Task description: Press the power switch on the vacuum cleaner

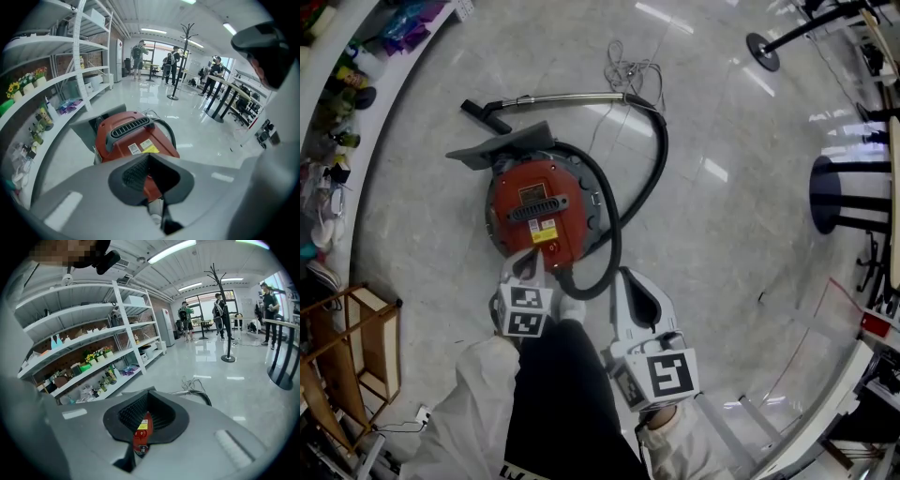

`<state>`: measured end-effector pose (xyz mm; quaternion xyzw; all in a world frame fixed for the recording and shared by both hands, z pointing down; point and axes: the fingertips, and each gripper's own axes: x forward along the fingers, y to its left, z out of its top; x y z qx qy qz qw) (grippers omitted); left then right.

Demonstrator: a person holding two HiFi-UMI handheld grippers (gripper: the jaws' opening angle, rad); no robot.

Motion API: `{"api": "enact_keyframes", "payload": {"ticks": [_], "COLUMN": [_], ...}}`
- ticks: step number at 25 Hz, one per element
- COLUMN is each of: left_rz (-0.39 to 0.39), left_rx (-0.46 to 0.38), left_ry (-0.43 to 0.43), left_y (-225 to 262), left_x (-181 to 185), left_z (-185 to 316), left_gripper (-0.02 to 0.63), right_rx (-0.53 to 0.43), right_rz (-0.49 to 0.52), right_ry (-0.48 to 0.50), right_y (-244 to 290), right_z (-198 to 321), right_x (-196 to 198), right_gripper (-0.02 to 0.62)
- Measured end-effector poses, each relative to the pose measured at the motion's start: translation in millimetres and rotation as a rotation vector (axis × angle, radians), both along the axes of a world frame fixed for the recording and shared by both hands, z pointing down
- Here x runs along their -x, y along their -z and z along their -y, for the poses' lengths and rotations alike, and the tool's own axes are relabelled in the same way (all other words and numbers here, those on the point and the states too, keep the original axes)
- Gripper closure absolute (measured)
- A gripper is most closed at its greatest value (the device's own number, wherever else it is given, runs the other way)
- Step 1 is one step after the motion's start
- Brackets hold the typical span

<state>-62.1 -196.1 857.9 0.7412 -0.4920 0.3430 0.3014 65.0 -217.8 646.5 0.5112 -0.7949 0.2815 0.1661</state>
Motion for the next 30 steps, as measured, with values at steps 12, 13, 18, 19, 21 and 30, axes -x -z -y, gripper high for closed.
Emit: {"api": "enact_keyframes", "payload": {"ticks": [12,13,18,19,21,30], "left_rz": [-0.001,-0.003,0.002,0.004,0.007,0.016], "left_rx": [-0.046,-0.047,-0.057,-0.065,-0.079,-0.144], "left_ry": [0.021,0.022,0.025,0.025,0.025,0.026], "left_y": [40,42,63,70,84,140], "left_x": [5,5,11,13,16,26], "left_z": [4,4,1,2,3,13], "left_gripper": [0.606,0.606,0.606,0.606,0.606,0.606], "right_rx": [-0.016,-0.018,-0.026,-0.030,-0.042,-0.079], "right_rz": [-0.003,-0.003,-0.002,0.000,0.004,0.002], "right_ry": [0.016,0.016,0.023,0.026,0.029,0.001], "right_y": [24,25,38,42,52,86], "right_z": [-1,-1,-2,-2,-1,6], "right_x": [-2,-2,1,2,4,-8], "right_gripper": [0.595,0.595,0.595,0.595,0.595,0.595]}}
